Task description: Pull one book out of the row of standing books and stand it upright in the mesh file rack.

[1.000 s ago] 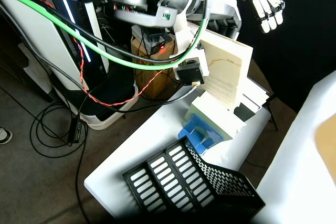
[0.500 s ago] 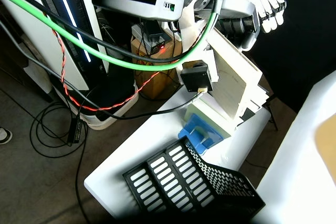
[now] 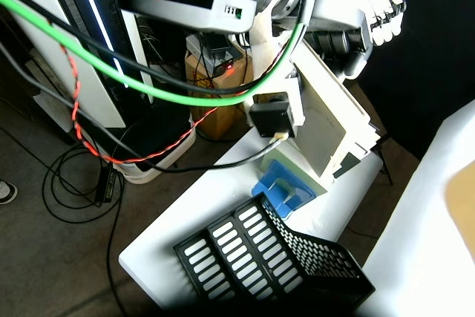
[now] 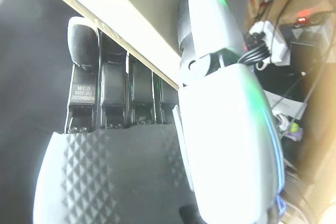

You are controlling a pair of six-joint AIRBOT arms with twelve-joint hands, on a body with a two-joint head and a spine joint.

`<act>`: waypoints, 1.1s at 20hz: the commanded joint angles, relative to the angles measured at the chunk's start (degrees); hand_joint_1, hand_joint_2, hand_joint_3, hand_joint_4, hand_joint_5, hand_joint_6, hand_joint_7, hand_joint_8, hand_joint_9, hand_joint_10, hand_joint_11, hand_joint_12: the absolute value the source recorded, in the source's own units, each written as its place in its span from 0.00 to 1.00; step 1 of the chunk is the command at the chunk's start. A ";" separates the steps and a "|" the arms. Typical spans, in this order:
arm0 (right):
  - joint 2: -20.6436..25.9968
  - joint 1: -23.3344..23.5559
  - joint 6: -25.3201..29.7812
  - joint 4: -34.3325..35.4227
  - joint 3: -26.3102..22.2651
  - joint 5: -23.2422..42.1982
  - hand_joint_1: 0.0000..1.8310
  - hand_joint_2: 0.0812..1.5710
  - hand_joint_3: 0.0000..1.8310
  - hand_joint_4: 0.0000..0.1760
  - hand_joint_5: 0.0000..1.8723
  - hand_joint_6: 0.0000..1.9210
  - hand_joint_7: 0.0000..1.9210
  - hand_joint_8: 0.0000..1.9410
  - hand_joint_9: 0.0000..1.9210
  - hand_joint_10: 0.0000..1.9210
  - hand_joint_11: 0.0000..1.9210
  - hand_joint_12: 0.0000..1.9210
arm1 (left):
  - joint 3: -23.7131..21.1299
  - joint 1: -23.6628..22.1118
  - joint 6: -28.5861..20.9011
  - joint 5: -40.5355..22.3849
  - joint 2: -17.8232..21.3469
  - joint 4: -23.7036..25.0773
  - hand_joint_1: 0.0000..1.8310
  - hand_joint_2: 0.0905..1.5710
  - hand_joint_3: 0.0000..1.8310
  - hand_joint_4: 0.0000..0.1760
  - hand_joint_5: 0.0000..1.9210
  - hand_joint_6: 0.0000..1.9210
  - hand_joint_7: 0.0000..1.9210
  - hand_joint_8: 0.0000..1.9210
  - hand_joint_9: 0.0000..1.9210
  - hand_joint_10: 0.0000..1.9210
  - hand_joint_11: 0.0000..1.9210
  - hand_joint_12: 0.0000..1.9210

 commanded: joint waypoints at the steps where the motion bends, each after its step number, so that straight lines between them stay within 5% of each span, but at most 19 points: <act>1: 0.51 0.95 -0.40 1.02 0.08 -4.10 0.74 0.73 0.00 0.00 0.48 0.54 0.46 0.62 0.38 0.80 0.27 1.00 | 0.42 -0.15 -0.11 -7.23 0.23 -0.12 0.00 0.89 0.00 0.06 0.15 0.00 0.15 0.00 0.11 0.02 0.00 0.49; 2: 0.73 0.94 -0.40 0.79 0.08 -4.75 0.74 0.73 0.00 0.00 0.47 0.53 0.46 0.63 0.39 0.79 0.29 1.00 | 0.45 -0.10 -0.11 -7.18 0.23 -0.12 0.00 0.89 0.00 0.02 0.15 0.00 0.15 0.00 0.12 0.02 0.00 0.50; 3: 1.10 0.94 -0.22 1.21 0.24 -4.89 0.74 0.74 0.00 0.00 0.45 0.57 0.43 0.66 0.37 0.80 0.26 1.00 | 0.52 -0.12 -0.10 -6.93 0.14 -0.10 0.00 0.89 0.00 0.10 0.15 0.00 0.16 0.00 0.12 0.02 0.00 0.50; 5: 2.83 1.11 3.64 1.79 1.02 -4.91 0.74 0.75 0.00 0.00 0.42 0.63 0.41 0.67 0.38 0.80 0.26 0.97 | 0.94 -1.06 -0.10 -5.83 -0.37 0.61 0.00 0.89 0.00 0.10 0.15 0.00 0.15 0.00 0.12 0.02 0.00 0.50; 6: 3.63 1.37 5.22 1.81 1.67 -4.94 0.68 0.75 0.00 0.00 0.44 0.55 0.42 0.76 0.40 0.89 0.32 0.99 | 0.93 -1.21 -0.10 -5.72 -0.44 0.64 0.00 0.89 0.00 0.07 0.15 0.00 0.15 0.00 0.12 0.02 0.00 0.49; 7: 4.35 1.48 5.54 1.81 1.62 -4.94 0.73 0.76 0.01 0.00 0.45 0.51 0.41 0.76 0.36 0.90 0.27 1.00 | 0.90 -1.20 -0.11 -5.69 -0.44 0.61 0.00 0.90 0.00 0.02 0.15 0.00 0.15 0.00 0.12 0.02 0.00 0.49; 10: 6.74 1.58 5.61 1.13 0.53 -6.27 0.72 0.80 0.00 0.00 0.41 0.70 0.35 0.75 0.27 0.88 0.04 1.00 | 0.89 -1.19 -0.12 -5.43 -0.43 0.59 0.00 0.88 0.00 0.10 0.15 0.00 0.15 0.00 0.11 0.01 0.00 0.47; 12: 7.79 1.97 8.14 -1.55 0.10 -6.50 0.72 0.80 0.00 0.00 0.39 0.73 0.36 0.74 0.28 0.87 0.04 1.00 | 0.87 -1.19 -0.12 -5.39 -0.41 0.60 0.00 0.89 0.00 0.07 0.15 0.00 0.15 0.00 0.12 0.01 0.00 0.50; 14: 9.07 2.54 12.77 -7.76 -0.90 -6.45 0.73 0.78 0.00 0.00 0.37 0.65 0.40 0.71 0.36 0.86 0.19 0.99 | 0.88 -1.21 -0.12 -5.22 -0.41 0.70 0.00 0.90 0.00 0.04 0.15 0.00 0.14 0.00 0.11 0.00 0.00 0.45; 17: 10.31 2.55 16.21 -12.61 -1.77 -6.32 0.74 0.76 0.00 0.00 0.39 0.63 0.44 0.65 0.39 0.82 0.24 0.96 | 0.84 -1.22 -0.12 -4.79 -0.62 0.78 0.00 0.90 0.00 0.10 0.14 0.00 0.14 0.00 0.10 0.00 0.00 0.43; 19: 10.74 2.55 17.78 -13.92 -1.59 -6.31 0.74 0.76 0.00 0.00 0.40 0.59 0.44 0.68 0.38 0.83 0.27 0.97 | 0.85 -1.23 -0.12 -4.72 -0.64 0.81 0.00 0.90 0.00 0.00 0.15 0.00 0.15 0.00 0.11 0.00 0.00 0.46; 20: 10.76 2.55 18.32 -14.96 -1.29 -6.26 0.74 0.76 0.00 0.00 0.41 0.55 0.43 0.68 0.38 0.85 0.34 0.99 | 0.87 -1.25 -0.17 -4.73 -0.73 0.81 0.00 0.91 0.00 0.02 0.14 0.00 0.14 0.00 0.10 0.00 0.00 0.44; 22: 10.01 2.31 18.68 -17.11 -0.71 -6.46 0.73 0.77 0.00 0.00 0.41 0.56 0.40 0.73 0.35 0.87 0.31 1.00 | 0.92 -1.29 -0.27 -4.68 -0.93 0.84 0.00 0.90 0.00 0.11 0.14 0.00 0.13 0.00 0.10 0.00 0.00 0.41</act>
